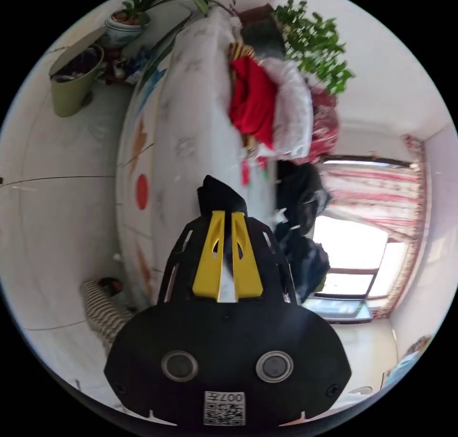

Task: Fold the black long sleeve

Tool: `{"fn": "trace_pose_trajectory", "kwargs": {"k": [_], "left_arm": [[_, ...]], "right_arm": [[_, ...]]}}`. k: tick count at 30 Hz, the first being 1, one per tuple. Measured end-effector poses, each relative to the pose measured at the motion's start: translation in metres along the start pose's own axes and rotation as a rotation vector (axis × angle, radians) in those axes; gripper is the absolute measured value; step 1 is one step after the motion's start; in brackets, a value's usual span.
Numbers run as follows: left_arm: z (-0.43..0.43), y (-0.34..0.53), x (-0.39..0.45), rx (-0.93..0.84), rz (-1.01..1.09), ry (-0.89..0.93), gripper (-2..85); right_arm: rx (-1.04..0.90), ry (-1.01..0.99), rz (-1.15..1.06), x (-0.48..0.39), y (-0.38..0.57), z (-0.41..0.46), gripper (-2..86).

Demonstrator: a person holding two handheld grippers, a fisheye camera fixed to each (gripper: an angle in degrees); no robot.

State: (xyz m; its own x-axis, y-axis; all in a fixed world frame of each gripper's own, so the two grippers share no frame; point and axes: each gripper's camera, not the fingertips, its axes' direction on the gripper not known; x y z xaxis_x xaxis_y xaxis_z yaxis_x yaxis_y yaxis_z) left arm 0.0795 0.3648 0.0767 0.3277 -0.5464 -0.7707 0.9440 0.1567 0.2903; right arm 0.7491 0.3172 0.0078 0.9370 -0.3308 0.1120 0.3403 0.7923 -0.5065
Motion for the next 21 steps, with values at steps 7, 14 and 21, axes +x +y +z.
{"fn": "trace_pose_trajectory", "kwargs": {"k": [7,14,21], "left_arm": [[-0.024,-0.04,0.094,0.064,0.312,0.143,-0.8],[0.029,0.001,0.164,-0.049,0.377,0.262,-0.8],[0.107,0.241,0.386,-0.605,1.027,0.683,1.5]], "right_arm": [[-0.004,0.001,-0.03,-0.001,0.006,-0.004,0.6],[-0.005,-0.091,0.016,0.016,0.014,-0.016,0.5],[0.178,-0.207,0.148,0.05,0.03,-0.071,0.6]]}}
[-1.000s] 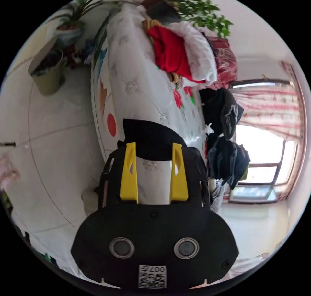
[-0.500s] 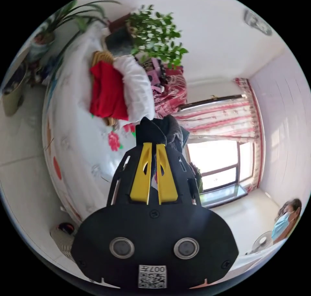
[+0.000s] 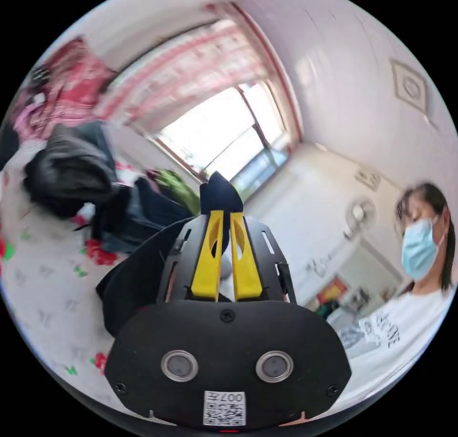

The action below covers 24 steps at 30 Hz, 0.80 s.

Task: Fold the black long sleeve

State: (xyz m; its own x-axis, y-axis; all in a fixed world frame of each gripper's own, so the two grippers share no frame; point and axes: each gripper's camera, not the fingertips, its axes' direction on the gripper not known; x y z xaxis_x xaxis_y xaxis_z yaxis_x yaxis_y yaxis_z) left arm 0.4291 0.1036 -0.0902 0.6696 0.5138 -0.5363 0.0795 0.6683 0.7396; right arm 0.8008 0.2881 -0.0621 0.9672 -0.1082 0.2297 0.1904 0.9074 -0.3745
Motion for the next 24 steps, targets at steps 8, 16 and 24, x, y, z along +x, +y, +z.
{"fn": "trace_pose_trajectory", "kwargs": {"k": [8,16,24], "left_arm": [[0.176,0.16,0.028,-0.574,0.045,-0.001,8.2],[0.15,0.289,-0.029,-0.939,-0.038,-0.518,8.5],[0.187,0.28,-0.072,-0.958,-0.051,-0.724,8.6]], "right_arm": [[0.109,-0.137,0.055,0.004,0.015,-0.024,3.7],[0.055,-0.193,-0.079,-0.03,-0.025,0.008,6.8],[-0.06,-0.044,-0.314,-0.085,-0.093,0.074,5.8]]}}
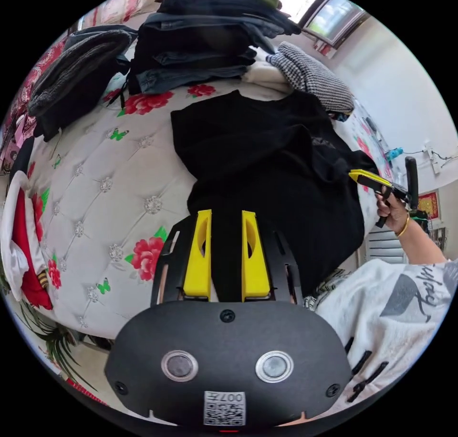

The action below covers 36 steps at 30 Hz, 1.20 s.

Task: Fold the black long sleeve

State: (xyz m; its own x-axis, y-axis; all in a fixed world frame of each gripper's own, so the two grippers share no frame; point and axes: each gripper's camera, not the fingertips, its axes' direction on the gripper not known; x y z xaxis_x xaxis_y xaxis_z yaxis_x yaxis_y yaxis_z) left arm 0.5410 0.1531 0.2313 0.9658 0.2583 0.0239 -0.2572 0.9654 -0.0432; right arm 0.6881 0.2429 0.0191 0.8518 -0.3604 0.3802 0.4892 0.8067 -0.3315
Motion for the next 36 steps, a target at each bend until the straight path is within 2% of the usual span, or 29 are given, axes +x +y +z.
{"fn": "trace_pose_trajectory", "kwargs": {"k": [4,5,10,14,18,22,24,26,31,36], "left_arm": [[0.049,-0.031,-0.014,-0.141,-0.052,-0.1,6.0],[0.048,-0.033,-0.014,-0.12,-0.043,-0.097,5.7],[0.048,-0.036,-0.015,-0.086,-0.008,-0.128,3.7],[0.048,-0.035,-0.012,-0.059,0.032,-0.165,2.4],[0.046,-0.038,-0.028,-0.04,-0.009,-0.135,1.7],[0.043,-0.045,-0.048,-0.045,-0.029,-0.081,1.0],[0.042,-0.049,-0.055,-0.052,-0.033,-0.068,0.9],[0.042,-0.052,-0.061,-0.052,-0.033,-0.063,0.8],[0.039,-0.058,-0.075,-0.041,-0.07,-0.06,0.8],[0.036,-0.067,-0.082,-0.046,-0.08,-0.089,1.0]], "right_arm": [[-0.12,-0.095,-0.095,-0.012,-0.031,0.02,1.2],[-0.122,-0.099,-0.141,-0.018,-0.038,0.009,0.6],[0.215,-0.097,-0.331,-0.037,-0.007,-0.117,0.0],[0.246,-0.062,-0.373,-0.029,0.054,-0.17,-0.1],[0.066,0.054,-0.251,-0.003,0.095,-0.118,-0.1],[-0.221,0.021,-0.15,0.015,0.117,-0.028,0.4],[-0.217,0.07,-0.124,0.014,0.117,-0.023,1.2],[-0.119,0.127,-0.127,0.008,0.111,-0.043,3.4],[-0.036,0.156,-0.156,0.013,0.085,-0.058,6.0],[-0.228,0.063,-0.209,0.017,0.049,0.006,4.6]]}}
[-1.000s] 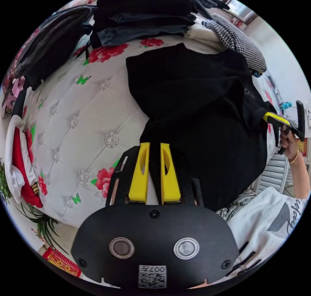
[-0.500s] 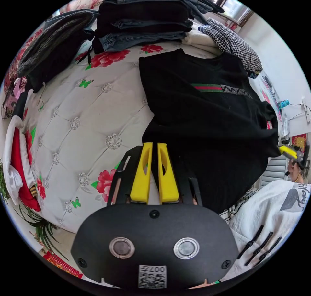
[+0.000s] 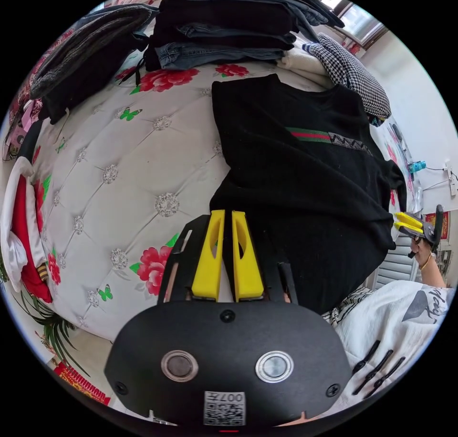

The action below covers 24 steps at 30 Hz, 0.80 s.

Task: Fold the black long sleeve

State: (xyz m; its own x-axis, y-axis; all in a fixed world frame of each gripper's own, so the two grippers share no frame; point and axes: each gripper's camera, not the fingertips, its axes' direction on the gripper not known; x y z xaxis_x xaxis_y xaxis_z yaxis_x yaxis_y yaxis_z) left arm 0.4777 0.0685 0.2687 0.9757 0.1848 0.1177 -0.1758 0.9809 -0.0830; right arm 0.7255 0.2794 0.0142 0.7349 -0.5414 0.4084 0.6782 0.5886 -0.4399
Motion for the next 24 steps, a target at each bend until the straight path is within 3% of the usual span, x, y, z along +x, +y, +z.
{"fn": "trace_pose_trajectory", "kwargs": {"k": [3,8,11,15,20,24], "left_arm": [[-0.001,-0.007,-0.007,-0.008,-0.006,-0.004,1.1],[-0.003,-0.016,-0.017,-0.009,-0.001,-0.009,1.1],[-0.004,-0.019,-0.023,0.007,-0.01,-0.01,1.1],[-0.006,-0.023,-0.035,0.028,-0.031,0.007,0.8],[-0.007,-0.036,-0.044,0.01,-0.015,0.013,1.1],[-0.011,-0.044,-0.053,0.001,-0.052,0.034,1.3]], "right_arm": [[-0.095,0.039,-0.107,-0.015,-0.015,0.005,1.7],[0.267,0.171,-0.265,-0.057,0.002,-0.139,0.2],[0.352,0.196,-0.334,-0.083,0.018,-0.178,0.2],[0.21,0.214,-0.265,-0.076,0.022,-0.123,0.2],[-0.069,-0.068,0.051,-0.022,0.04,0.004,1.6],[0.08,-0.076,0.178,-0.006,0.058,-0.022,4.0]]}}
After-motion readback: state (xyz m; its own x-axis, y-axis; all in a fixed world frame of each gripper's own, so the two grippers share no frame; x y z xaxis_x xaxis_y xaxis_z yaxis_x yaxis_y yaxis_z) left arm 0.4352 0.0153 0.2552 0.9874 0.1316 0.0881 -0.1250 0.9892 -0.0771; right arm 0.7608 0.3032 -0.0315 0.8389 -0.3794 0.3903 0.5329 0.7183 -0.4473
